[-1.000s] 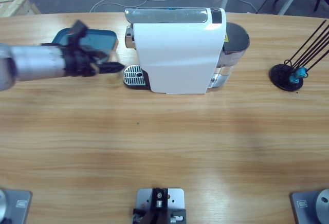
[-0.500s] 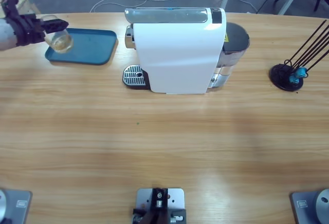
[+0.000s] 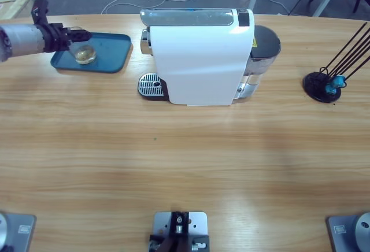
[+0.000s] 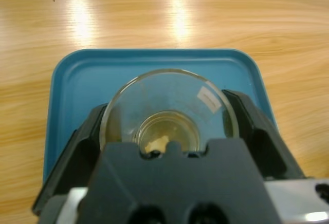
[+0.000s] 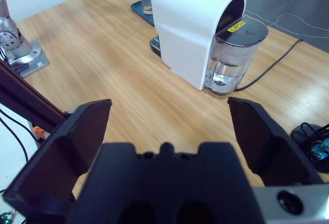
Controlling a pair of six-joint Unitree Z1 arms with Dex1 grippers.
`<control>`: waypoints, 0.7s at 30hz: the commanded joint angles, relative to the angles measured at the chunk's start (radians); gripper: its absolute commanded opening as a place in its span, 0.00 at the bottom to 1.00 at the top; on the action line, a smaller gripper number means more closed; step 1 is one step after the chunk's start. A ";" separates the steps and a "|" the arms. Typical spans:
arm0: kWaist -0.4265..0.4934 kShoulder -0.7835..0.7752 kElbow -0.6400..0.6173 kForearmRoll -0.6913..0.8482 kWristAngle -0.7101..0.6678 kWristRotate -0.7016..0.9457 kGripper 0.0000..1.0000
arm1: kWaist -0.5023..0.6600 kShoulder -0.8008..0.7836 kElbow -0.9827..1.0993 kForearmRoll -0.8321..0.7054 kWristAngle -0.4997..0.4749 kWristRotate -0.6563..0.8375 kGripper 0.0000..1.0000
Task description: Pour coffee
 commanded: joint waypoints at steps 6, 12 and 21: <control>-0.029 0.007 0.057 0.159 0.001 -0.059 0.99 | 0.006 -0.003 0.031 -0.009 0.015 0.012 1.00; -0.032 -0.327 0.217 0.140 0.289 -0.059 0.99 | 0.006 -0.018 0.032 -0.009 0.015 0.012 1.00; -0.212 -1.004 0.222 0.516 0.248 -0.059 0.99 | 0.006 -0.044 0.033 -0.009 0.017 0.012 1.00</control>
